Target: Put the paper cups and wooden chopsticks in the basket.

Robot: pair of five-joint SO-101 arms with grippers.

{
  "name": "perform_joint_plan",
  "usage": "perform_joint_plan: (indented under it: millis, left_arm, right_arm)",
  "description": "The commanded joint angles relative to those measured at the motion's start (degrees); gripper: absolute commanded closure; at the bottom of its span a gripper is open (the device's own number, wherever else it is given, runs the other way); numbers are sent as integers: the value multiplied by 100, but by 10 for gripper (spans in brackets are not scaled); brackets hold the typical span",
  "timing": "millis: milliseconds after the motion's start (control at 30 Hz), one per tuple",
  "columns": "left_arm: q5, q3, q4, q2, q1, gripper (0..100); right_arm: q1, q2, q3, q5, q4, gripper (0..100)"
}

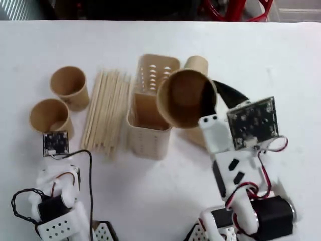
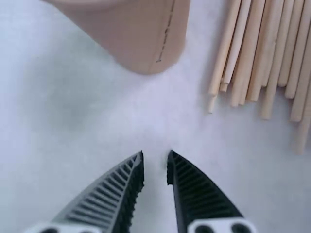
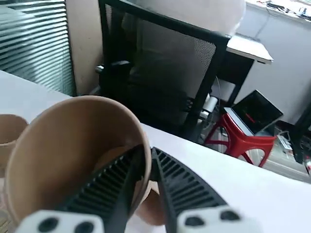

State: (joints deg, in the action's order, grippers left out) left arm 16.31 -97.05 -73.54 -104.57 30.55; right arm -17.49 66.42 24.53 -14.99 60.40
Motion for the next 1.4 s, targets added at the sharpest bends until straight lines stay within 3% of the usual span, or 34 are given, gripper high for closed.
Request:
perform_joint_plan:
  millis: [0, 400, 767, 967, 1200, 1367]
  left_arm:
    - [18, 9, 0, 40, 40, 901]
    - [18, 9, 0, 40, 40, 901]
    - [18, 9, 0, 40, 40, 901]
    - [18, 9, 0, 40, 40, 901]
    - [18, 9, 0, 40, 40, 901]
    - [18, 9, 0, 40, 40, 901]
  right_arm:
    - [-602, -374, -193, 53, -189, 981]
    - [-875, -2088, -167, 53, -2097, 981]
    - [-207, -3055, -158, 53, -2387, 981]
    - [-251, -3503, -158, 53, -2378, 975]
    - [-251, -3565, -167, 44, -2334, 786]
    - [-259, -3178, -202, 9, -2009, 814]
